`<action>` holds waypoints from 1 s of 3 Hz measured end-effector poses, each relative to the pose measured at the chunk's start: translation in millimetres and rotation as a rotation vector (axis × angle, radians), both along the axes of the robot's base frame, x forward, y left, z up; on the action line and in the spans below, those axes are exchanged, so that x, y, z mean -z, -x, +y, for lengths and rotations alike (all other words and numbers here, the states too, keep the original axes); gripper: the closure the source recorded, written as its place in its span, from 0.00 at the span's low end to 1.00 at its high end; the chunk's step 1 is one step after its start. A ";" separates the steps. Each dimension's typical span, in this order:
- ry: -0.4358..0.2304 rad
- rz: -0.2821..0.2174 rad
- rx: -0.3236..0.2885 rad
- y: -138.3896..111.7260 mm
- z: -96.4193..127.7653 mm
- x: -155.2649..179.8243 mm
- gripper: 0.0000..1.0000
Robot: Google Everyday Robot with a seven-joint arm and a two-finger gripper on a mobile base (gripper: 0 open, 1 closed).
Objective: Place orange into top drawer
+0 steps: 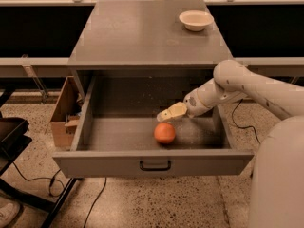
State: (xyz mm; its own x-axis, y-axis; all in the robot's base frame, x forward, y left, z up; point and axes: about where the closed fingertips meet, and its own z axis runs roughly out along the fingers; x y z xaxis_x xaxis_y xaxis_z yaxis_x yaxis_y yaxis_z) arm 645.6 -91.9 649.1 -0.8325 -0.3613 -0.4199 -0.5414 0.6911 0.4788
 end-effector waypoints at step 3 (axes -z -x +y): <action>0.042 -0.010 -0.090 -12.3 11.4 -54.5 0.00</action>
Offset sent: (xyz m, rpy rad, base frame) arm 0.0077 0.0106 0.0268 -0.0150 -0.0011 0.0598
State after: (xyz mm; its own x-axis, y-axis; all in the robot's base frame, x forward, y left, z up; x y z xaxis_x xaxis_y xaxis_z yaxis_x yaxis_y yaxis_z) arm 657.9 -80.5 703.5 -0.7920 -0.4515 -0.4110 -0.6065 0.6588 0.4451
